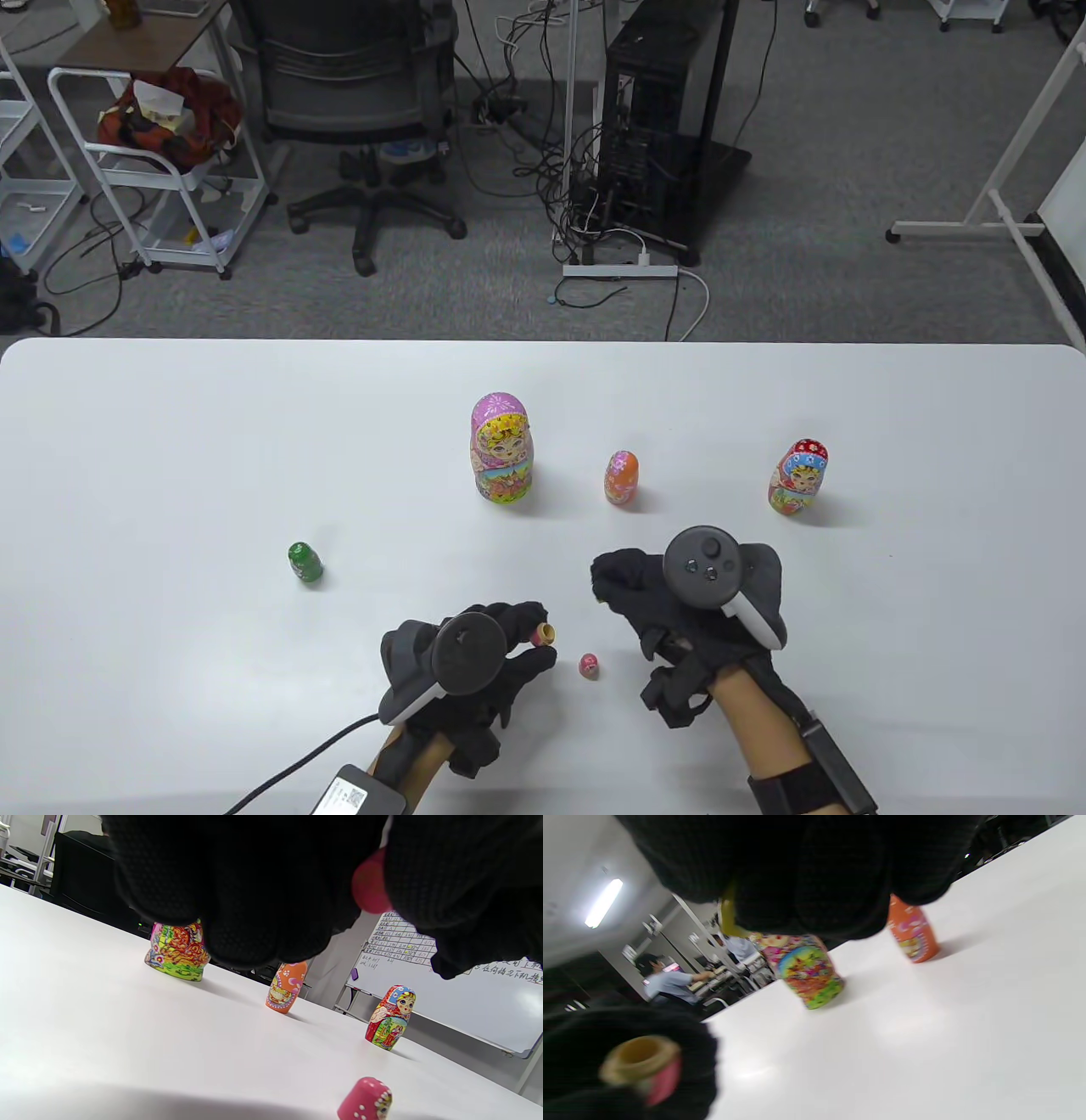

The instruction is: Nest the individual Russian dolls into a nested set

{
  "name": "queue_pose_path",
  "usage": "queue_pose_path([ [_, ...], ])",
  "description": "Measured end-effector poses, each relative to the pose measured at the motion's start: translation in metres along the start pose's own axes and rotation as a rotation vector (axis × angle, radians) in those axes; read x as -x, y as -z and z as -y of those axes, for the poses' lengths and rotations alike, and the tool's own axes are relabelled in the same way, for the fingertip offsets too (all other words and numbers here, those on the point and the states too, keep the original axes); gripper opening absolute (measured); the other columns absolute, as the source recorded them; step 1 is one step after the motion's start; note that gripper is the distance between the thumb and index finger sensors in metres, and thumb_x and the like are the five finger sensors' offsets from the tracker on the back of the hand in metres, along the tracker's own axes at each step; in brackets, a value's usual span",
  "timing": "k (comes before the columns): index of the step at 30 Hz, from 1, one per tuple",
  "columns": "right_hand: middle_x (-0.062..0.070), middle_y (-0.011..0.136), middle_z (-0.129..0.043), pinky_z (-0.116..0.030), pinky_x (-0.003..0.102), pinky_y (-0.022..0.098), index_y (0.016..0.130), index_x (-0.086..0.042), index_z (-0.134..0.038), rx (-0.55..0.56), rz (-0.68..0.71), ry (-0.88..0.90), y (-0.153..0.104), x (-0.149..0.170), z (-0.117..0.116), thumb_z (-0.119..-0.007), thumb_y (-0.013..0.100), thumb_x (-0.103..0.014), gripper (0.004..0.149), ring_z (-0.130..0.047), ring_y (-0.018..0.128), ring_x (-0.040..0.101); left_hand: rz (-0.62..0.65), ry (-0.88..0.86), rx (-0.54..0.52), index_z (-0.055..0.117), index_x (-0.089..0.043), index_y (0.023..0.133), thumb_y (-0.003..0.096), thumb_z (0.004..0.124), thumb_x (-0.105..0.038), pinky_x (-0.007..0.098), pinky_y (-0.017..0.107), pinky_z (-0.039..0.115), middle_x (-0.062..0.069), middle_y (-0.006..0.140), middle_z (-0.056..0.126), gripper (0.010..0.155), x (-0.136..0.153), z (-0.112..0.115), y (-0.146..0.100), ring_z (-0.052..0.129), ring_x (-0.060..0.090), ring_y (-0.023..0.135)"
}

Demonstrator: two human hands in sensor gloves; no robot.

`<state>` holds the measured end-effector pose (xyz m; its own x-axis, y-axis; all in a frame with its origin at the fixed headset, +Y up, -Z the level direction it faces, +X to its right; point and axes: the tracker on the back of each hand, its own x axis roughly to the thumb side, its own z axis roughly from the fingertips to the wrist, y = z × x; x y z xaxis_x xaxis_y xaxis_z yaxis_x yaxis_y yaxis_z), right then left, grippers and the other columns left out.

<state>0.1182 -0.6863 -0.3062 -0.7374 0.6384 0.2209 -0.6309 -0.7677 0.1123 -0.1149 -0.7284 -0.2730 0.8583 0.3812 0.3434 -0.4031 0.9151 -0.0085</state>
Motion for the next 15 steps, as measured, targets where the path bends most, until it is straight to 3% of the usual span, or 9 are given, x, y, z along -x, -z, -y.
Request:
queue_pose_path([
  [9,0.000,0.054,-0.103,-0.084,0.044,0.053,0.075,-0.024,-0.086,0.035,0.069,-0.001,-0.016,-0.012,-0.021,-0.085,0.042,-0.045,0.039,-0.102,0.040,0.014,0.038,-0.005,-0.002,0.080,-0.029,0.089,0.0369,0.082,-0.061,0.040,0.057,0.085,-0.005,0.080,0.098,0.061,-0.011,0.001,-0.003,0.102,0.013,0.065],
  [15,-0.001,0.053,-0.101,-0.081,0.045,0.055,0.074,-0.027,-0.085,0.076,0.109,-0.124,-0.022,-0.020,-0.029,-0.085,0.041,-0.048,0.039,-0.099,0.040,0.014,0.047,-0.008,0.011,0.081,-0.028,0.089,0.0370,0.083,-0.060,0.040,0.057,0.086,-0.005,0.079,0.099,0.061,-0.012,0.003,-0.003,0.102,0.012,0.065],
])
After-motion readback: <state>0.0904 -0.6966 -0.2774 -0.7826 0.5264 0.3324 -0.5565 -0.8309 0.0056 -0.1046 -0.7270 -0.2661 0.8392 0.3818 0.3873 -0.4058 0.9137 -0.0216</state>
